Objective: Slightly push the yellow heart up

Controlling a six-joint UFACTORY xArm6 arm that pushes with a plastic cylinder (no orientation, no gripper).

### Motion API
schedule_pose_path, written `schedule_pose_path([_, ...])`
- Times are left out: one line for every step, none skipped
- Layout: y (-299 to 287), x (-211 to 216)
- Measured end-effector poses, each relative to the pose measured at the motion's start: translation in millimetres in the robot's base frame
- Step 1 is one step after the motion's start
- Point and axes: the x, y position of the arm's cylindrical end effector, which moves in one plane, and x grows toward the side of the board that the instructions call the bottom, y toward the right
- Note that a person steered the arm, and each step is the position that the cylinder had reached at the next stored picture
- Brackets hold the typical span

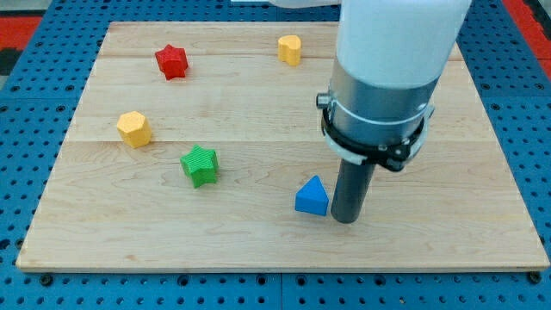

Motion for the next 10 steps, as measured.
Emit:
schedule_pose_path([16.6, -6.1])
schedule_pose_path([-2.6, -69.8])
schedule_pose_path([-48.4, -114.1])
schedule_pose_path([-60.4, -197.0])
schedule_pose_path([-76.4, -226.9])
schedule_pose_path([-71.7, -230.6])
schedule_pose_path([-69.5, -230.6])
schedule_pose_path([-47.1, -250.7])
schedule_pose_path([-47.5, -261.7])
schedule_pose_path([-66.4, -272.5])
